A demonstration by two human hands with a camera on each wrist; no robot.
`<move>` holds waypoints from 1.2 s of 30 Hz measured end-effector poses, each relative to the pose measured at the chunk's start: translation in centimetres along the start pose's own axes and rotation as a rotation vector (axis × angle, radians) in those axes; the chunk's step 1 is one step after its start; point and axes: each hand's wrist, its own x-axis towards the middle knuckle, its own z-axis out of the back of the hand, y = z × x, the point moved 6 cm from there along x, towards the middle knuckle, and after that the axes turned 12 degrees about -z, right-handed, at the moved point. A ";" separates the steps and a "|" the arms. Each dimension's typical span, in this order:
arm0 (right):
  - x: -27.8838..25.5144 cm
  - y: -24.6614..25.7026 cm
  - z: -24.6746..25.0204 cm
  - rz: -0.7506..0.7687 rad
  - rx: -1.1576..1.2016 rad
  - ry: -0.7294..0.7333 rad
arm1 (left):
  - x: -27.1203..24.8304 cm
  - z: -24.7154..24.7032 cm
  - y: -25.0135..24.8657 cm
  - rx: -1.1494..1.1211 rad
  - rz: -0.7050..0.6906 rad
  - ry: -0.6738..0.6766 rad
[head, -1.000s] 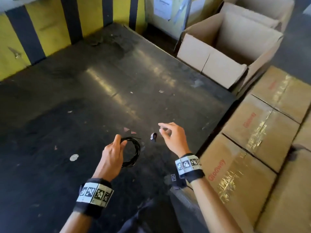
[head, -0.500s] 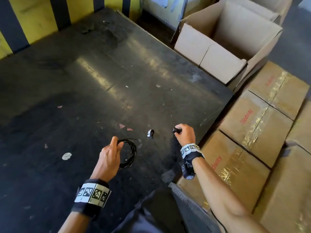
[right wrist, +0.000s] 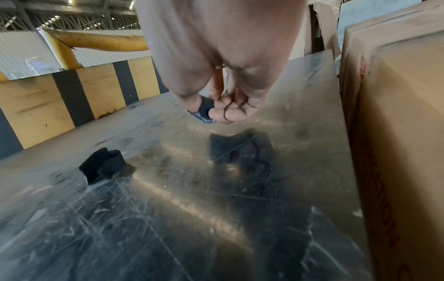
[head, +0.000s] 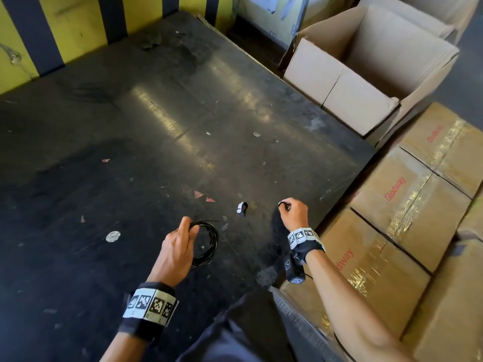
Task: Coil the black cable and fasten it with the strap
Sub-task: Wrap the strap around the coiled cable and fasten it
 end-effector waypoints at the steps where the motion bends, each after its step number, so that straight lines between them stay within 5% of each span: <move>1: -0.3 0.1 0.0 0.005 0.005 0.014 | -0.1 0.0 0.1 -0.003 0.001 -0.001; 14: -2.7 3.4 0.8 0.176 0.124 0.007 | -1.1 1.6 -0.2 -0.043 -0.034 -0.090; 19: -3.0 4.0 0.9 0.125 0.188 0.003 | -1.4 2.1 -0.4 -0.062 -0.026 -0.113; 26: -4.9 5.1 0.5 -0.053 0.452 0.180 | -2.2 3.5 -1.1 -0.116 0.013 -0.163; 36: -9.4 9.8 1.1 0.012 0.648 0.376 | -4.3 5.5 -1.3 -0.092 0.038 -0.252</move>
